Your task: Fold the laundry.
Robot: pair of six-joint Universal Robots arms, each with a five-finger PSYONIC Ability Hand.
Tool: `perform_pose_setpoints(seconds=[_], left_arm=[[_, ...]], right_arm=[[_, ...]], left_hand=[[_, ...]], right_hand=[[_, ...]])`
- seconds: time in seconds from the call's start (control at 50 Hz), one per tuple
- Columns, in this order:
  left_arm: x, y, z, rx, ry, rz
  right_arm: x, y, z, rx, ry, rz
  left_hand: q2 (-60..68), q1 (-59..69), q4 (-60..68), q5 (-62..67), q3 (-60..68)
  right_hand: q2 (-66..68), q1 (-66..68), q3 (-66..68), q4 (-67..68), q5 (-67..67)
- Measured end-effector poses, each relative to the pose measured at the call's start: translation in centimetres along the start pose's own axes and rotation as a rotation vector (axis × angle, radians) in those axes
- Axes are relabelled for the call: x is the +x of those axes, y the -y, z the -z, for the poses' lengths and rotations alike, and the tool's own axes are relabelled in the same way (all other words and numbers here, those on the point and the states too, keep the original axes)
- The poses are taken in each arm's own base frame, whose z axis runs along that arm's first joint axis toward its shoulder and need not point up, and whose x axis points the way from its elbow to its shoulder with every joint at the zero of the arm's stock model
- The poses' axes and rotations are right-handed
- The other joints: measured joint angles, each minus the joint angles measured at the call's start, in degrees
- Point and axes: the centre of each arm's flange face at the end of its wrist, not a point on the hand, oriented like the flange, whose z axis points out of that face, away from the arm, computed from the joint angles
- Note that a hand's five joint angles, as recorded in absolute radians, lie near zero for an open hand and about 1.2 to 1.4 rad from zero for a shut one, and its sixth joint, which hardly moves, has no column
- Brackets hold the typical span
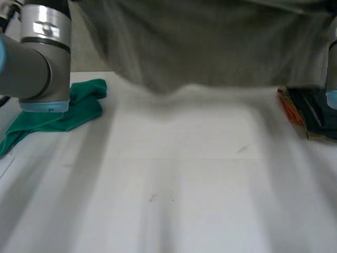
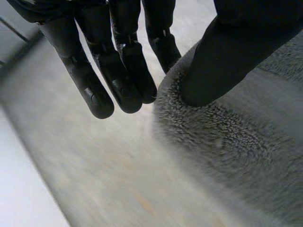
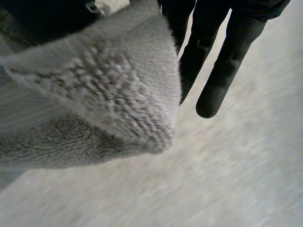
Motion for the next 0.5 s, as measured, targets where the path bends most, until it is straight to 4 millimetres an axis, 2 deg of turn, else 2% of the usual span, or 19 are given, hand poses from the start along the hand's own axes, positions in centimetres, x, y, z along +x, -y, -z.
perform_pose_setpoints(seconds=[0.04,0.1,0.2,0.24,0.26,0.28,0.34,0.36,0.42,0.44,0.46,0.5], left_arm=[[-0.3,0.6,0.5,0.016,0.017,0.017],[-0.1,0.2,1.9,-0.017,0.003,0.032],[1.2,-2.2,5.7,-0.147,-0.072,0.040],[2.0,-3.4,7.7,-0.213,-0.113,0.040],[2.0,-3.4,7.7,-0.213,-0.113,0.040],[2.7,-4.6,9.6,-0.274,-0.154,0.041],[3.9,-6.3,12.1,-0.353,-0.209,0.043],[4.5,-7.1,13.3,-0.389,-0.234,0.045],[5.5,-8.4,15.1,-0.444,-0.273,0.047],[6.3,-9.3,16.5,-0.490,-0.305,0.050],[6.5,-9.6,17.0,-0.504,-0.315,0.051],[7.0,-10.3,18.1,-0.540,-0.338,0.052]], right_arm=[[0.1,0.6,0.3,0.025,0.007,-0.013],[-0.4,0.6,1.1,0.008,0.062,-0.019],[-2.3,-1.1,3.3,-0.122,0.243,-0.014],[-3.8,-2.4,4.7,-0.201,0.343,-0.010],[-3.8,-2.4,4.7,-0.201,0.343,-0.010],[-5.4,-3.8,6.1,-0.277,0.440,-0.008],[-8.0,-5.9,8.1,-0.375,0.560,-0.010],[-9.4,-7.0,9.3,-0.424,0.617,-0.015],[-11.2,-8.6,10.8,-0.487,0.682,-0.031],[-12.6,-9.8,11.9,-0.536,0.723,-0.054],[-13.1,-10.2,12.4,-0.553,0.735,-0.066],[-13.9,-11.1,13.1,-0.590,0.751,-0.102]], left_hand=[[0.00,0.00,0.00,0.52,0.00],[0.00,0.00,0.00,0.52,0.00],[0.00,0.00,0.00,0.52,0.01],[0.01,0.00,0.00,0.52,0.01],[0.01,0.00,0.00,0.52,0.01],[0.04,0.00,0.00,0.52,0.02],[0.04,0.00,0.00,0.52,0.02],[0.05,0.00,0.01,0.52,0.03],[0.05,0.00,0.00,0.52,0.03],[0.05,0.00,0.00,0.52,0.03],[0.05,0.00,0.00,0.52,0.03],[0.05,0.00,0.00,0.52,0.03]], right_hand=[[0.00,0.00,0.00,0.00,0.00],[0.00,0.00,0.00,0.00,0.00],[0.00,0.00,0.00,0.00,0.00],[0.00,0.00,0.00,0.00,0.00],[0.00,0.00,0.00,0.00,0.00],[0.00,0.00,0.00,0.00,0.00],[0.00,0.00,0.00,0.00,0.00],[0.00,0.00,0.00,0.01,0.00],[0.00,0.00,0.00,0.00,0.00],[0.00,0.00,0.00,0.00,0.00],[0.00,0.00,0.00,0.00,0.00],[-8.29,-6.05,-8.48,-8.62,-8.77]])
